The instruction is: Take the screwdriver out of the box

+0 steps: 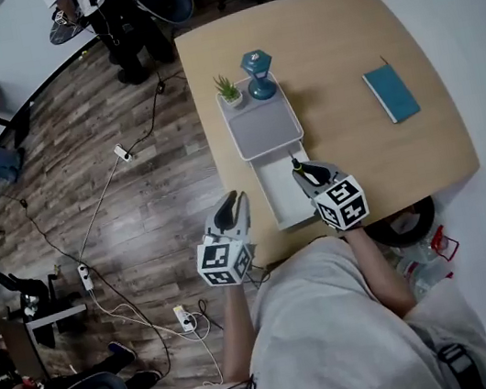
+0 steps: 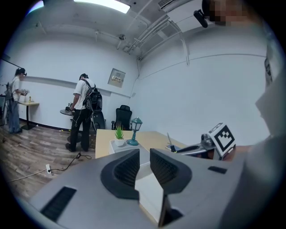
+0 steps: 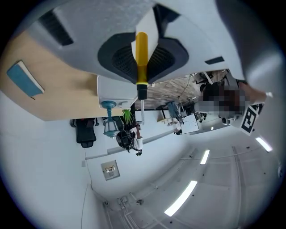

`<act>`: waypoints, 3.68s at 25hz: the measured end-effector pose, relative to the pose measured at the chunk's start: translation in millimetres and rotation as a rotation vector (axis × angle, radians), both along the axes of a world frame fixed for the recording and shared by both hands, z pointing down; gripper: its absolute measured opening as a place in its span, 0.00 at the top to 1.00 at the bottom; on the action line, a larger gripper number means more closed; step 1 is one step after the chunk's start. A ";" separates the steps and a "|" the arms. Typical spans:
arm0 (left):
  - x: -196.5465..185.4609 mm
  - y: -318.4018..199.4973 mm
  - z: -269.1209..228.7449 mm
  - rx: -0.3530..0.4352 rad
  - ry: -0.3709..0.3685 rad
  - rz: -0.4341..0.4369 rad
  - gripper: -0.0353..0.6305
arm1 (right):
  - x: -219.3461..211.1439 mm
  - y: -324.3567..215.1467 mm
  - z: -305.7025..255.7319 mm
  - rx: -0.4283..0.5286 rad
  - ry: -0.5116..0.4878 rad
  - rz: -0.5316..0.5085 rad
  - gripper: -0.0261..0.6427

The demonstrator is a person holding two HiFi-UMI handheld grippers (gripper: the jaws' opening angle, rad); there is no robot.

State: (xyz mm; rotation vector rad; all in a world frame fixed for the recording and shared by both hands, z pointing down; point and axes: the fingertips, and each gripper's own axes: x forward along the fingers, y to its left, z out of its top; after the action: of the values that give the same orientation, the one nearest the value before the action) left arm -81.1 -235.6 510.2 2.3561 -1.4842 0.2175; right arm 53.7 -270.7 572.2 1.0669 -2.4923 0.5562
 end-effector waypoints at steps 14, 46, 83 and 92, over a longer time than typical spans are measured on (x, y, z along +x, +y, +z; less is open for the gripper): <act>33.0 15.4 -29.5 0.064 -0.056 0.151 0.85 | 21.4 46.3 -43.7 0.035 -0.096 0.151 0.85; 38.3 79.5 6.3 -0.020 -0.024 0.087 0.94 | 10.0 95.5 -49.7 0.171 -0.131 0.100 0.85; -8.1 88.6 5.4 -0.027 0.043 -0.025 0.94 | -31.4 92.1 -28.7 0.045 -0.163 0.037 0.85; -8.0 90.1 10.1 -0.041 0.093 -0.050 0.94 | -27.2 93.4 -26.1 0.010 -0.207 0.034 0.85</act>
State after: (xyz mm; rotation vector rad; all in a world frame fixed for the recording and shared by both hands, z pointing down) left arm -89.2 -145.5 520.3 2.2622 -1.4786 0.1233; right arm 26.5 -177.3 546.1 1.1082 -2.6600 0.6971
